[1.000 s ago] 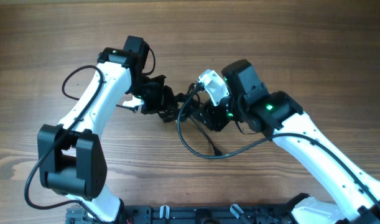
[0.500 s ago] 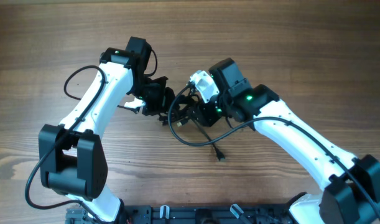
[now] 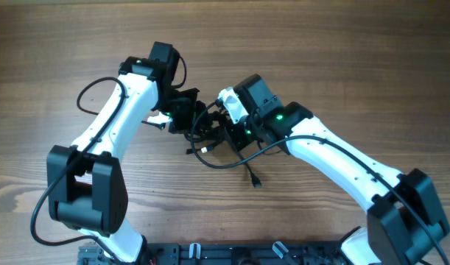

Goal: Untangle cables

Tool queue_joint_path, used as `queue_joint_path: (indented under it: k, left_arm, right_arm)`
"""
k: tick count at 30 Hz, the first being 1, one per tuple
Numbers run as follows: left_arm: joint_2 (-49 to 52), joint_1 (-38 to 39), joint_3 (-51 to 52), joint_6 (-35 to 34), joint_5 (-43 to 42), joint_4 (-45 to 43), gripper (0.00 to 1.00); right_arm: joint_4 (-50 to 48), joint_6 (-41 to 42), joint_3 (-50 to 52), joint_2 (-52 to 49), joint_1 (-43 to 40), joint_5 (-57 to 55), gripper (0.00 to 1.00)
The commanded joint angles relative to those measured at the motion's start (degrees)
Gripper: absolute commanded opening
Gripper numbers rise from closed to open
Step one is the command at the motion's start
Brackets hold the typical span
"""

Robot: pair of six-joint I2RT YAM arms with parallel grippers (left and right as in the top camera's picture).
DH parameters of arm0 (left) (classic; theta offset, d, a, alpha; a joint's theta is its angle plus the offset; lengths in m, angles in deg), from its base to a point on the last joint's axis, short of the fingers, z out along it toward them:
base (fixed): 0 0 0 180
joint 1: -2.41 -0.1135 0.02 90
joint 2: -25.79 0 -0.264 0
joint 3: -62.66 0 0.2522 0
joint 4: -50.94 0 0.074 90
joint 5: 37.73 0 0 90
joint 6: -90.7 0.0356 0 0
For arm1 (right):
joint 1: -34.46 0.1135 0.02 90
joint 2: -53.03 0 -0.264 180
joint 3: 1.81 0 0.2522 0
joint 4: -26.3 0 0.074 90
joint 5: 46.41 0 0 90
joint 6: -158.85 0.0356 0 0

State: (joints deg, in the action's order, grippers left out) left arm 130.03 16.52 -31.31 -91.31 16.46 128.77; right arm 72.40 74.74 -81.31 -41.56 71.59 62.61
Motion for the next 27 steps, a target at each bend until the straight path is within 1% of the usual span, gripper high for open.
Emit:
queue_joint_path:
  k: [1, 3, 5, 6, 7, 11, 13, 16, 17, 18, 19, 21, 22, 23, 25, 27]
  left_arm:
    - [-0.22, 0.20, -0.37, -6.99, 11.17, -2.25, 0.04]
    - [-0.22, 0.20, -0.37, -9.03, 15.69, -2.21, 0.04]
    - [-0.22, 0.20, -0.37, -8.98, 19.02, -2.10, 0.04]
    - [-0.22, 0.20, -0.37, -9.01, 20.72, -1.92, 0.04]
    - [-0.22, 0.20, -0.37, -8.98, 21.70, -1.88, 0.04]
    - [-0.20, 0.26, -0.37, -8.94, 25.29, 0.70, 0.04]
    - [-0.20, 0.31, -0.37, -8.74, 26.32, 1.81, 0.04]
    - [-0.20, 0.31, -0.37, -8.70, 26.27, 3.17, 0.04]
    - [-0.20, 0.31, -0.37, -8.41, 26.27, 3.69, 0.04]
    - [-0.20, 0.31, -0.37, -6.73, 26.25, 3.69, 0.04]
    - [-0.20, 0.31, -0.37, -5.73, 26.27, 3.72, 0.04]
    - [-0.20, 0.31, -0.37, -5.27, 25.75, 3.89, 0.04]
    - [-0.20, 0.31, -0.37, -5.29, 24.55, 3.89, 0.04]
    - [-0.20, 0.24, -0.37, -5.29, 21.55, 3.82, 0.04]
    - [-0.20, 0.24, -0.37, -5.29, 16.22, 3.52, 0.04]
    - [-0.20, 0.24, -0.37, -5.01, 10.54, 3.50, 0.04]
  right_arm:
    - [3.96, -1.20, -0.37, 7.19, 0.68, 12.72, 0.04]
    - [7.76, -6.51, -0.37, 9.86, 0.68, 21.81, 0.04]
    - [11.96, -12.48, -0.37, 12.04, 0.70, 30.23, 0.04]
    - [14.08, -17.33, -0.37, 13.14, 0.68, 37.16, 0.04]
    - [14.93, -19.26, -0.37, 13.70, 0.68, 40.44, 0.04]
    - [14.53, -21.33, -0.87, 16.57, 0.68, 50.80, 0.04]
    - [12.24, -21.07, -1.05, 17.64, 0.68, 54.10, 0.04]
    - [7.06, -16.68, -1.05, 17.88, 0.68, 55.91, 0.04]
    - [5.22, -14.01, -1.05, 17.88, 0.57, 53.62, 0.04]
    - [4.00, -10.99, -1.05, 17.88, 0.37, 49.11, 0.04]
    - [3.19, -7.15, -1.05, 17.88, 0.28, 42.01, 0.04]
    - [4.07, -1.46, -1.01, 17.86, 0.55, 21.68, 0.05]
    - [4.44, -0.87, -1.01, 17.68, 0.79, 16.90, 0.05]
    - [4.92, -0.92, -1.01, 16.92, 1.60, 9.81, 0.18]
    - [5.77, -1.73, -1.01, 14.73, 2.21, 4.63, 0.39]
    - [6.93, -4.57, -1.01, 11.26, 2.25, 3.08, 0.49]
